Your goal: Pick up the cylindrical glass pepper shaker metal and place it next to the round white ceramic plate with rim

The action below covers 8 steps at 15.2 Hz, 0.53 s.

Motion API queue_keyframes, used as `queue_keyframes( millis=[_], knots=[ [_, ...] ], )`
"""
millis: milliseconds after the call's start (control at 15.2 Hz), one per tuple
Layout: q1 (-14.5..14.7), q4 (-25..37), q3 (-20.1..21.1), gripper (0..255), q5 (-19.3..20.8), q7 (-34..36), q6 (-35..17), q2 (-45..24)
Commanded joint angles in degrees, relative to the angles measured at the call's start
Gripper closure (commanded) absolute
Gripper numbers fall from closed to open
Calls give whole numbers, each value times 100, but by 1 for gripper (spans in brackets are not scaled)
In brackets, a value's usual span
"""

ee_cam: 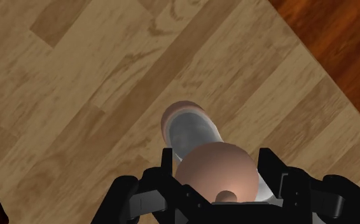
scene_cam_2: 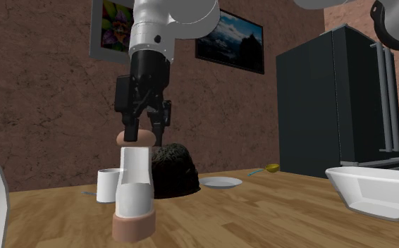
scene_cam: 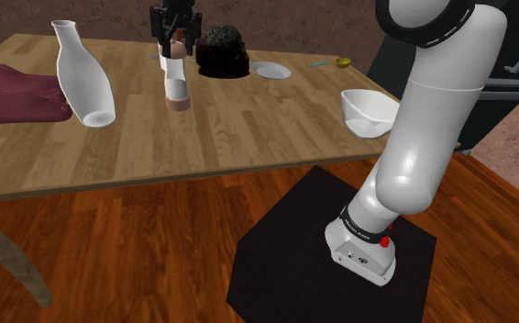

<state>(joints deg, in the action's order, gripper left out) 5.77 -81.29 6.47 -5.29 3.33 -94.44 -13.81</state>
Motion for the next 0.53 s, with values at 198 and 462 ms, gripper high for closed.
queue_keyframes(
  millis=[198,462],
  knots=[
    [5,556,2,255,14,46,449,-106],
    [13,978,5,255,25,82,768,-208]
  ],
)
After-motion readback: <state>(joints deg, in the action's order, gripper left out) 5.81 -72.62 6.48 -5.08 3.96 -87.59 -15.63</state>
